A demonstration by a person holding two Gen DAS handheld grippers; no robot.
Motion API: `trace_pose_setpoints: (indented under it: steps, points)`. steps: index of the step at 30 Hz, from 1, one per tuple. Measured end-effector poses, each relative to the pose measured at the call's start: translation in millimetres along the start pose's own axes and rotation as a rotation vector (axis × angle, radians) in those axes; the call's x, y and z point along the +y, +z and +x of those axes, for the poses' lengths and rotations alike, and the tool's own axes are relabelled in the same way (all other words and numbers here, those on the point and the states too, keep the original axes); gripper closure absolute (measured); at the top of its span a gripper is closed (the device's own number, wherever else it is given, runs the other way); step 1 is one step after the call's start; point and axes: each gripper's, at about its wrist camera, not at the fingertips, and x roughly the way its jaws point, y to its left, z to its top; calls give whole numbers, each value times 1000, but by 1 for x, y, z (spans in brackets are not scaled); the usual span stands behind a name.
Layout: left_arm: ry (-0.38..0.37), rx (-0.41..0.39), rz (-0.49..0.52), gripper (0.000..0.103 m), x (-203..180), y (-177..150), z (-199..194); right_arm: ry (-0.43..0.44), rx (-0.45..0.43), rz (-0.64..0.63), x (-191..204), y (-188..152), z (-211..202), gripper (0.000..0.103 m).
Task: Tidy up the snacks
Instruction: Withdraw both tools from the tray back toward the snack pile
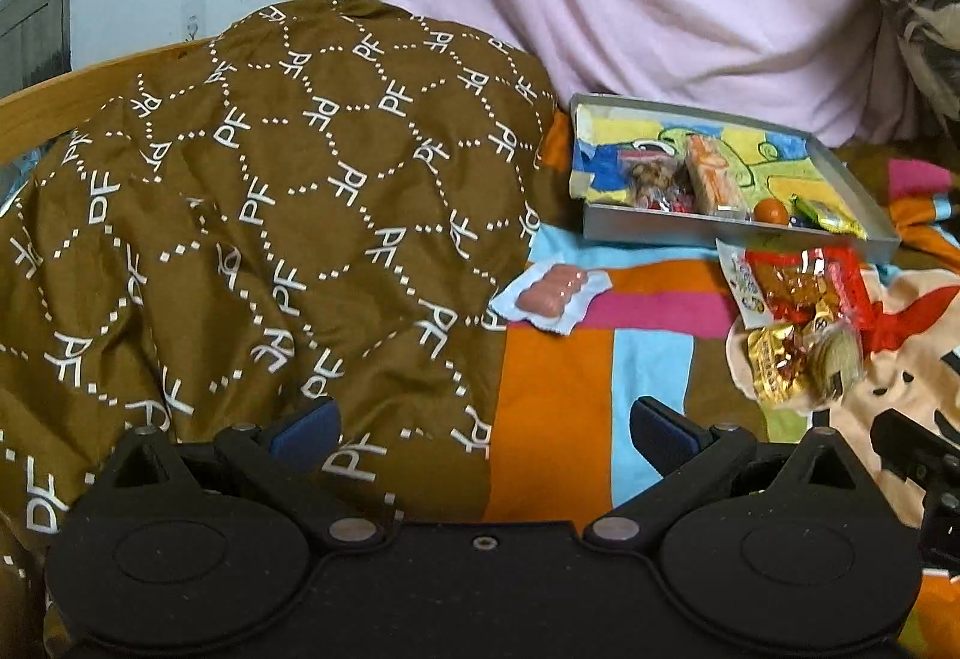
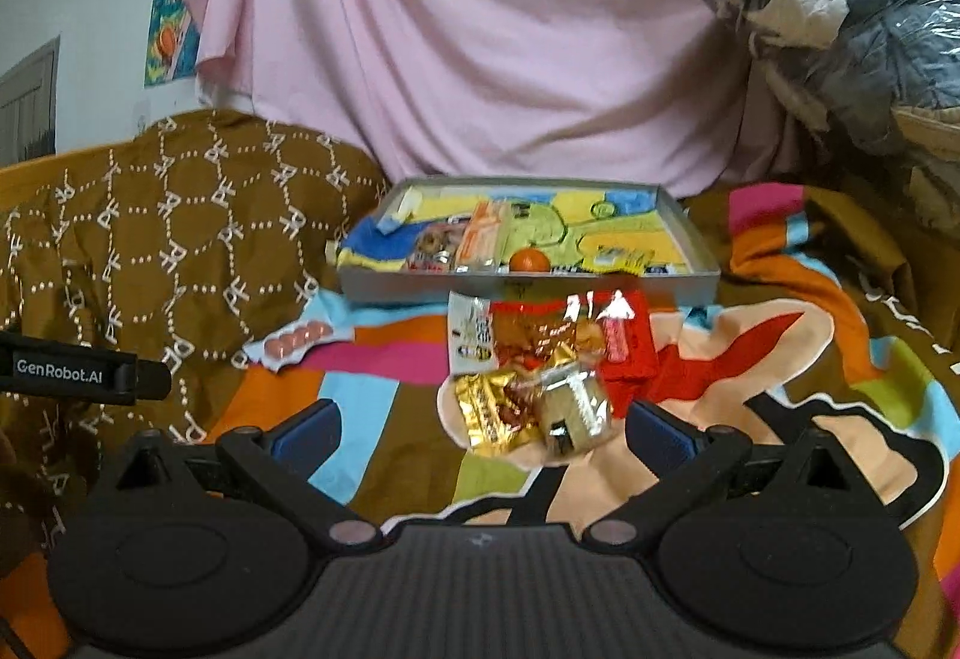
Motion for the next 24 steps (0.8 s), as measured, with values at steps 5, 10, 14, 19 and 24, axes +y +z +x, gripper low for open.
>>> trace_pose_setpoints:
  steps: [5,10,14,19,24]
  points:
    - [19,18,14,1,2,-8,4,9,23,-26,5,-2,3,0]
    - [33,34,18,1,4,-11,8,23,55,-55,10,-4,9,0]
    - [35,39,26,1,3,-10,11,32,77,-65,11,-4,12,0]
    - [45,45,40,1,2,-9,16,32,109,-52,10,-4,17,0]
    - [58,49,53,1,1,-6,22,36,141,-24,5,-2,23,0]
